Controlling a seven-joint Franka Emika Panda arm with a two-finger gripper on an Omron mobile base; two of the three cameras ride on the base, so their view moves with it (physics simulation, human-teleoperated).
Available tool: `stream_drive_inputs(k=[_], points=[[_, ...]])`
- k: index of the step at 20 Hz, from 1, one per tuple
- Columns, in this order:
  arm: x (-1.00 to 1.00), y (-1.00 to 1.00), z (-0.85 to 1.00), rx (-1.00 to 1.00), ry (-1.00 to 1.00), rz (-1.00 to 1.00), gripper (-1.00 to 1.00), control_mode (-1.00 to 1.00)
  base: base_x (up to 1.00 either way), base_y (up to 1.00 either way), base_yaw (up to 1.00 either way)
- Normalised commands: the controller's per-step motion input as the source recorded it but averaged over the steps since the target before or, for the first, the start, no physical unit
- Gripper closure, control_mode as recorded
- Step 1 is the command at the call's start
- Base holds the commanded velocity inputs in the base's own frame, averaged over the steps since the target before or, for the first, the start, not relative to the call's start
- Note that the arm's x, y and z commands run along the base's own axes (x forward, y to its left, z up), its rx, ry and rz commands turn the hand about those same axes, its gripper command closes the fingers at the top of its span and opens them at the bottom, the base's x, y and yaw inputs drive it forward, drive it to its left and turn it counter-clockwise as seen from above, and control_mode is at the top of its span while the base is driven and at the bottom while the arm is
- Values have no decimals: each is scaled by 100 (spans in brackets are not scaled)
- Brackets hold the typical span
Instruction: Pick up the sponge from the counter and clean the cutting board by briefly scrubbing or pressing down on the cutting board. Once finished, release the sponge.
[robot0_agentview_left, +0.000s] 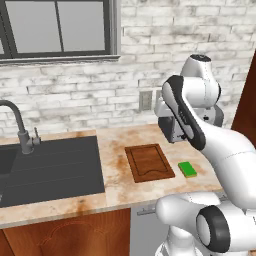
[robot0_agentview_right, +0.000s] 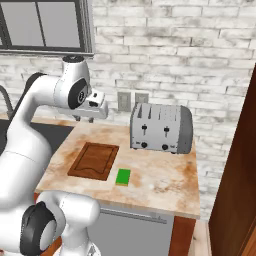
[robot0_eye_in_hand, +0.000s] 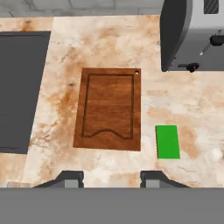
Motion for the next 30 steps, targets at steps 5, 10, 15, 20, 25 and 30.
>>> stream_drive_inputs(k=[5,10,15,20,25,30], points=[[-46,-5,-26,2,-2,-1,-100,-100,0,0,0],[-62,-38,-74,0,-2,-5,-100,-100,0,0,0],[-11,-56,-67,0,10,-3,-100,-100,0,0,0],[8,-47,-50,0,17,-1,-100,-100,0,0,0],[6,-39,-45,0,13,0,-100,-100,0,0,0],[5,-18,-30,0,8,0,-100,-100,0,0,0]])
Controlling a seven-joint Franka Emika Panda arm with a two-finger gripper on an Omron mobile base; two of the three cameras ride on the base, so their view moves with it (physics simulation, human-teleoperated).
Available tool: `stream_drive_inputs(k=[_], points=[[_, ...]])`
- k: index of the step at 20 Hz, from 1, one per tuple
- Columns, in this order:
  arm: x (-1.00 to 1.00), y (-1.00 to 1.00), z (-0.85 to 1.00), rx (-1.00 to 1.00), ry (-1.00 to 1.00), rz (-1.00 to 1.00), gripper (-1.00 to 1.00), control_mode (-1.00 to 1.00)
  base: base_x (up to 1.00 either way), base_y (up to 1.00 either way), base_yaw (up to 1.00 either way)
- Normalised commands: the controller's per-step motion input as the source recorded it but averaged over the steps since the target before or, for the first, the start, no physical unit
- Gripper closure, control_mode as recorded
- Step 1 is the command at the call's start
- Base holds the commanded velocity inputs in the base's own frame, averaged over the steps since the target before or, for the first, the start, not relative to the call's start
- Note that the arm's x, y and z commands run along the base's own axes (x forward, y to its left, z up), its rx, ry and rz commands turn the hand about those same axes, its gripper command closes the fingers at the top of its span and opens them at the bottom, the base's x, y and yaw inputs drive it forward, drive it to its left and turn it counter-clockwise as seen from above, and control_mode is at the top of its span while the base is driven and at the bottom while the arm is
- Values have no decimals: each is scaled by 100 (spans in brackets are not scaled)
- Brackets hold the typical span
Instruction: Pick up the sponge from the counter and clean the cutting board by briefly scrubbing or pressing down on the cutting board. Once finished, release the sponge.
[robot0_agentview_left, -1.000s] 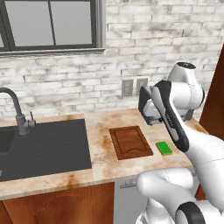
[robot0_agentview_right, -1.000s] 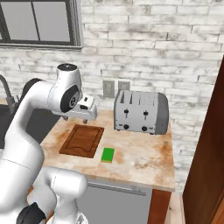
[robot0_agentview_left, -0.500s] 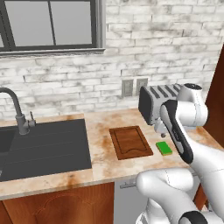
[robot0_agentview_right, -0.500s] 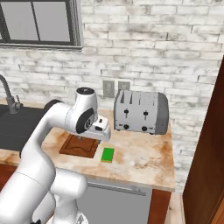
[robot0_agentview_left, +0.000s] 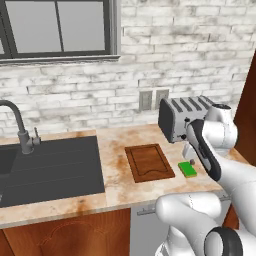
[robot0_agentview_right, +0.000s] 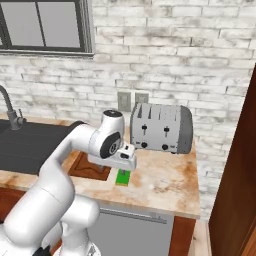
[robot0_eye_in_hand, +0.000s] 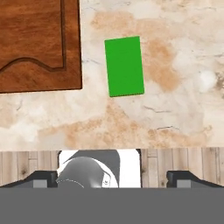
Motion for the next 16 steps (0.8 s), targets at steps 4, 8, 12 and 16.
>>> stream_drive_inputs(k=[4,8,12,16], points=[[27,-1,-27,0,2,0,-100,-100,0,0,0],[28,0,-30,0,0,0,-100,-100,0,0,0],[21,0,-28,0,0,0,-100,-100,0,0,0],[17,0,-30,-1,0,0,-100,-100,0,0,0]])
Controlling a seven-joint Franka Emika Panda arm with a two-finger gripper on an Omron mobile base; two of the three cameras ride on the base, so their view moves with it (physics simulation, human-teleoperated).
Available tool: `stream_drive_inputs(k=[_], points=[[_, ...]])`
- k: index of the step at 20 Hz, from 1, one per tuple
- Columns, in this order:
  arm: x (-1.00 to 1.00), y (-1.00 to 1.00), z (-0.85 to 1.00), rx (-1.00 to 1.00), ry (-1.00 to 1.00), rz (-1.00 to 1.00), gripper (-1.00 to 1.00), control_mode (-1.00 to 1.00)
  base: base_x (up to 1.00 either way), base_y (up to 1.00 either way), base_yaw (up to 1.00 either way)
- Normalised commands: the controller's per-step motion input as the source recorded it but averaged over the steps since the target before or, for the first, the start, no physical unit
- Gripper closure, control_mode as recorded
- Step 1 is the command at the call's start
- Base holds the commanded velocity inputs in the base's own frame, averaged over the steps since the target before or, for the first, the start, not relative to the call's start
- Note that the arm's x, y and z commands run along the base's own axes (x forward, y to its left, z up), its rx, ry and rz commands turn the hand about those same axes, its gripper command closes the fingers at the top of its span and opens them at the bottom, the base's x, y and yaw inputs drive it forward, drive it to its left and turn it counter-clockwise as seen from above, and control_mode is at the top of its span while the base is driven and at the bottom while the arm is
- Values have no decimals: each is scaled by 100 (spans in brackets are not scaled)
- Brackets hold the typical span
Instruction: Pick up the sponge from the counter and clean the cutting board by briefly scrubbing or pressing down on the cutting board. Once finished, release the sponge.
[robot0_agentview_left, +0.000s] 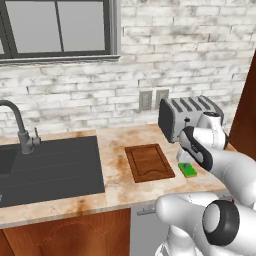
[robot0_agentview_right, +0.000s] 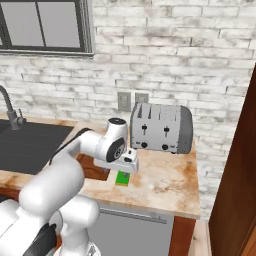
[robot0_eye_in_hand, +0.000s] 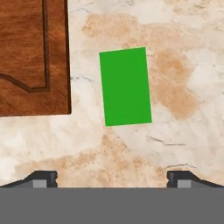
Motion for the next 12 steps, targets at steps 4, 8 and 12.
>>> stream_drive_inputs(k=[4,8,12], points=[[17,0,-29,-1,0,1,-100,-100,0,0,0],[10,-4,-18,0,0,1,-100,-100,0,0,0],[6,-5,-10,0,0,0,-100,-100,0,0,0]])
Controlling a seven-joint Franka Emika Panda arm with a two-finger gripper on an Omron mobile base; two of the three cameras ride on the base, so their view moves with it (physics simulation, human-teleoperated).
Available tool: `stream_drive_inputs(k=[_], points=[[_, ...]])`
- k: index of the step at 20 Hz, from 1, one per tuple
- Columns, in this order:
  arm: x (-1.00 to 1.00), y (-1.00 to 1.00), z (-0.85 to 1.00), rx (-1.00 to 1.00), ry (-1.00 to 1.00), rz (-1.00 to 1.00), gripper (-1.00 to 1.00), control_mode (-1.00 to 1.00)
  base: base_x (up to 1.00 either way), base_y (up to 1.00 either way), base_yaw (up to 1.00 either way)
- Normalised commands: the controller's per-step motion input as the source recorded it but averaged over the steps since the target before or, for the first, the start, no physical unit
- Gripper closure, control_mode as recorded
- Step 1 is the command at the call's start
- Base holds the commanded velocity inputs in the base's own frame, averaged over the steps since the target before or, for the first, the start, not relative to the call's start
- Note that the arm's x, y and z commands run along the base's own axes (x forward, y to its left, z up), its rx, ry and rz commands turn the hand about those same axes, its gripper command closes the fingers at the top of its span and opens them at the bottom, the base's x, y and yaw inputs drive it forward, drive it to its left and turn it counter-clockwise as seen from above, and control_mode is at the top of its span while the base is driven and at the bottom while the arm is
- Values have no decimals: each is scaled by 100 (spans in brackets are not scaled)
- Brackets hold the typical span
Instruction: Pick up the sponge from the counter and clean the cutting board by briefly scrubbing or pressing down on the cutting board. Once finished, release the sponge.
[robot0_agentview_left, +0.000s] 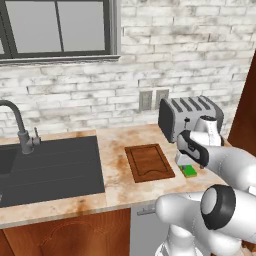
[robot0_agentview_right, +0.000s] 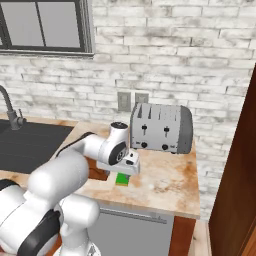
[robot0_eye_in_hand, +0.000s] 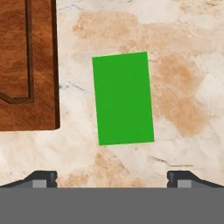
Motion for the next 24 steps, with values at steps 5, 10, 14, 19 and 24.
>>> stream_drive_inputs(k=[5,10,14,19,24], points=[[11,-2,-9,0,0,0,-100,-100,0,0,0],[20,0,-12,0,0,0,-100,-100,0,0,0],[19,0,-12,0,0,0,-100,-100,0,0,0],[18,0,-12,0,0,0,-100,-100,0,0,0],[7,0,-14,0,0,0,-100,-100,0,0,0]])
